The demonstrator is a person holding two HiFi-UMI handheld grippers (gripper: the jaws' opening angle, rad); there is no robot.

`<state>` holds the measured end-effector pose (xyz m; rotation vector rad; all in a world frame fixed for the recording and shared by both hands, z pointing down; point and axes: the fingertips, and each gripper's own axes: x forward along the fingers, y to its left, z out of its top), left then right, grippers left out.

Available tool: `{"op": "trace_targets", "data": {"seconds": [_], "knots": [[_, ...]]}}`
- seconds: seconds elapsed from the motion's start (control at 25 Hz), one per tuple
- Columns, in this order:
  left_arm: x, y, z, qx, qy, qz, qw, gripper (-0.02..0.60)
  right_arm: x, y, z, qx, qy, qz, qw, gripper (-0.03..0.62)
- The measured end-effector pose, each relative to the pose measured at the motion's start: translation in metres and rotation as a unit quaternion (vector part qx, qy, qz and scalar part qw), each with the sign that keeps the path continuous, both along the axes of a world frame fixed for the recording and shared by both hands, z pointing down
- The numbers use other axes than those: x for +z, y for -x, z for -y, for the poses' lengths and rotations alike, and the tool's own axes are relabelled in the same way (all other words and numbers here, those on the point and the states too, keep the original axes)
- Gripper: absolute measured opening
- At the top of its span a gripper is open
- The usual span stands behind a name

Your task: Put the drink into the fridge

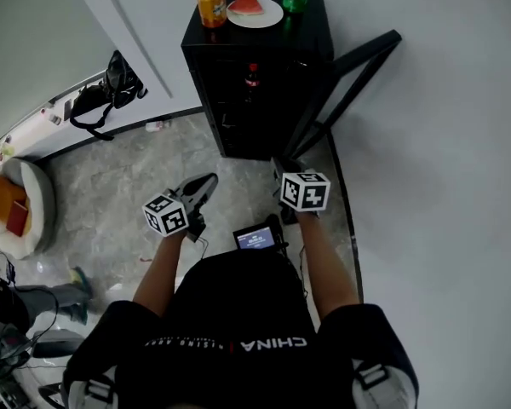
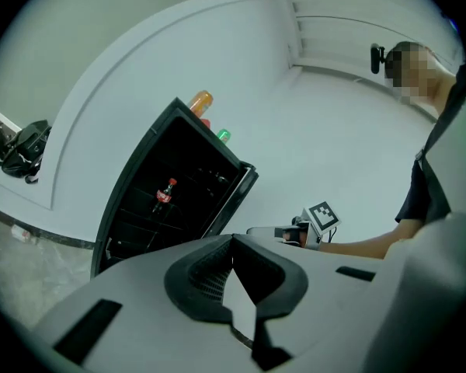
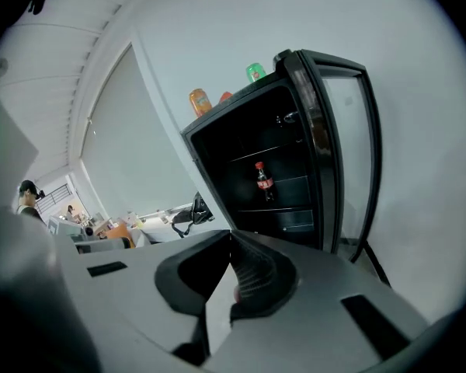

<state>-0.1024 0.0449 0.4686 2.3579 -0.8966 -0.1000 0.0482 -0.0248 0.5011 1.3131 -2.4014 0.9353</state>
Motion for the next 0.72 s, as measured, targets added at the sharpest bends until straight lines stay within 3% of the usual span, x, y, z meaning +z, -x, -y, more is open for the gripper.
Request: {"op": "trace_targets", "data": {"seconds": [0.24, 0.48, 0.72], "knots": [[0.0, 0.022, -0.081, 0.057, 0.013, -0.046, 0.9972, 0.012, -0.01, 0.038, -0.092, 0.012, -0.013, -0.006, 1.0, 0.017], [0.005, 0.027, -0.149, 0.093, 0.015, -0.05, 0.9943, 0.012, -0.007, 0.052, -0.175, 0.019, -0.014, -0.022, 0.999, 0.017], [0.011, 0.017, -0.178, 0.089, 0.02, -0.044, 0.9949, 0.012, -0.008, 0.04, -0.21, 0.015, -0.011, -0.033, 0.999, 0.017]]}}
